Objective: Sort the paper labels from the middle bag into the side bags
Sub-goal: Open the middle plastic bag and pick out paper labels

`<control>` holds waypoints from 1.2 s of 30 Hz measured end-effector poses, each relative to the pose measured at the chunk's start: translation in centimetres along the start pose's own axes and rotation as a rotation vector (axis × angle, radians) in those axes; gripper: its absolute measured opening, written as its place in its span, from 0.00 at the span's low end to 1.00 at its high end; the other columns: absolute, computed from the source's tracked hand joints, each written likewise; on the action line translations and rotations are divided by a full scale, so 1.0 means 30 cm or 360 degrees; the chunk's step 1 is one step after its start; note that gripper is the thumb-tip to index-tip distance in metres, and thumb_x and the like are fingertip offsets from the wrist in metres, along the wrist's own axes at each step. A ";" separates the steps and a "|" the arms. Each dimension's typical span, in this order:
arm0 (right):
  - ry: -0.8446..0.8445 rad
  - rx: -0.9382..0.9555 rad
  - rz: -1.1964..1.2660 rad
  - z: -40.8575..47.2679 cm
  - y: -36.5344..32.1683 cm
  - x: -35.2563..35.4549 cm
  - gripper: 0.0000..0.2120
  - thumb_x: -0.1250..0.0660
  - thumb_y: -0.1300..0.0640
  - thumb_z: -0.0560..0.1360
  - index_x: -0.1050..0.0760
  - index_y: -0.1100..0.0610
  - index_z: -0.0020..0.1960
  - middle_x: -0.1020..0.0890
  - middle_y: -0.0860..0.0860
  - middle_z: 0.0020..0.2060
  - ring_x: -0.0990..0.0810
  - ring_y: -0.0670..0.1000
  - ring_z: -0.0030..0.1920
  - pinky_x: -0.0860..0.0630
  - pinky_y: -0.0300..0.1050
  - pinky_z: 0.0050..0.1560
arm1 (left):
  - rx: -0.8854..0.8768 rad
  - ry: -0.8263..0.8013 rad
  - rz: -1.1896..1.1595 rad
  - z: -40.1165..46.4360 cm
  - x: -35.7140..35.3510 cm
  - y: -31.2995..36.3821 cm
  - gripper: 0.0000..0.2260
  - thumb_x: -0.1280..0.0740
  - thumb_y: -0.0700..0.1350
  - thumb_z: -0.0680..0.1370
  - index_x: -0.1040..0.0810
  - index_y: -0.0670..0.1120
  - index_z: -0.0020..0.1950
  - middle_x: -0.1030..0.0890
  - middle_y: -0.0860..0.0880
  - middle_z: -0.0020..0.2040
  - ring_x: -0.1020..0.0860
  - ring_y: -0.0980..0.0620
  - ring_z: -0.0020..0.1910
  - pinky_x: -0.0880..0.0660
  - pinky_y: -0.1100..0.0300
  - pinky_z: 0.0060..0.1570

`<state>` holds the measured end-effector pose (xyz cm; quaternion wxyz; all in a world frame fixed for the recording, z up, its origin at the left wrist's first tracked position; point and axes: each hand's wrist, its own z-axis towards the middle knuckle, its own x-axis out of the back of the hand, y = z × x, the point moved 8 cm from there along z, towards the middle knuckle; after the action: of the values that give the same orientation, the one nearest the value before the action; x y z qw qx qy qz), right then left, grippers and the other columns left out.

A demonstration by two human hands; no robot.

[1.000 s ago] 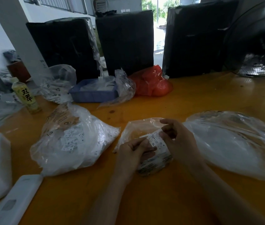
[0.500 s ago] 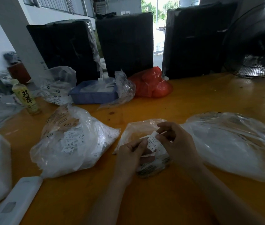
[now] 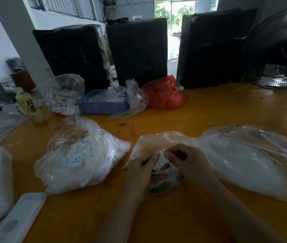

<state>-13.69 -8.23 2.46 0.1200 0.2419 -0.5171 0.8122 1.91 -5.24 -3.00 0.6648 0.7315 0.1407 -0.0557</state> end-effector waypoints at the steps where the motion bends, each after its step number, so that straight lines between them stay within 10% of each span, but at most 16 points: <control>1: -0.0011 0.0019 -0.0010 -0.004 -0.004 -0.004 0.06 0.30 0.46 0.77 0.25 0.34 0.47 0.18 0.35 0.43 0.20 0.34 0.46 0.24 0.28 0.45 | -0.0003 -0.0008 0.0001 -0.001 -0.001 0.002 0.14 0.25 0.57 0.76 0.12 0.52 0.58 0.12 0.45 0.57 0.12 0.43 0.52 0.15 0.54 0.43; 16: 0.0237 -0.0161 0.0127 -0.001 0.009 0.098 0.06 0.28 0.50 0.77 0.23 0.41 0.51 0.19 0.38 0.45 0.21 0.35 0.47 0.23 0.31 0.42 | -0.0581 0.0297 0.0650 -0.050 0.039 0.160 0.12 0.26 0.47 0.80 0.18 0.66 0.56 0.14 0.63 0.50 0.15 0.63 0.47 0.19 0.68 0.43; 24: 0.0321 -0.0432 -0.1161 0.007 0.096 0.355 0.10 0.36 0.58 0.82 0.25 0.52 0.41 0.24 0.43 0.30 0.24 0.42 0.27 0.29 0.36 0.25 | -0.1235 0.1411 0.1270 -0.230 0.408 0.504 0.13 0.28 0.39 0.80 0.17 0.47 0.64 0.19 0.55 0.59 0.22 0.73 0.47 0.27 0.79 0.45; 27: 0.0097 -0.0727 -0.1517 -0.009 0.200 0.384 0.16 0.38 0.65 0.79 0.26 0.56 0.34 0.22 0.50 0.29 0.22 0.49 0.29 0.30 0.42 0.27 | -0.1057 0.1618 0.1400 -0.226 0.529 0.497 0.11 0.30 0.37 0.81 0.16 0.41 0.63 0.15 0.43 0.60 0.18 0.55 0.53 0.27 0.72 0.49; 30: -0.0090 -0.0717 -0.1643 -0.010 0.247 0.360 0.10 0.37 0.64 0.79 0.19 0.57 0.43 0.17 0.52 0.39 0.17 0.51 0.39 0.23 0.46 0.34 | -0.0833 0.1506 0.1602 -0.161 0.546 0.470 0.11 0.30 0.35 0.80 0.15 0.40 0.62 0.14 0.39 0.59 0.17 0.39 0.56 0.23 0.49 0.56; 36: -0.0097 -0.0841 -0.1534 -0.014 0.282 0.345 0.11 0.35 0.63 0.79 0.22 0.56 0.39 0.20 0.51 0.36 0.21 0.50 0.34 0.27 0.44 0.31 | -0.0800 0.0991 0.1882 -0.050 0.452 0.441 0.09 0.31 0.35 0.81 0.16 0.44 0.43 0.16 0.46 0.38 0.23 0.53 0.34 0.31 0.63 0.34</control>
<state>-26.42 -12.11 1.05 0.5199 0.4364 -0.5374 0.5004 18.40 -2.98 6.20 0.6611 0.4918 -0.0876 0.5598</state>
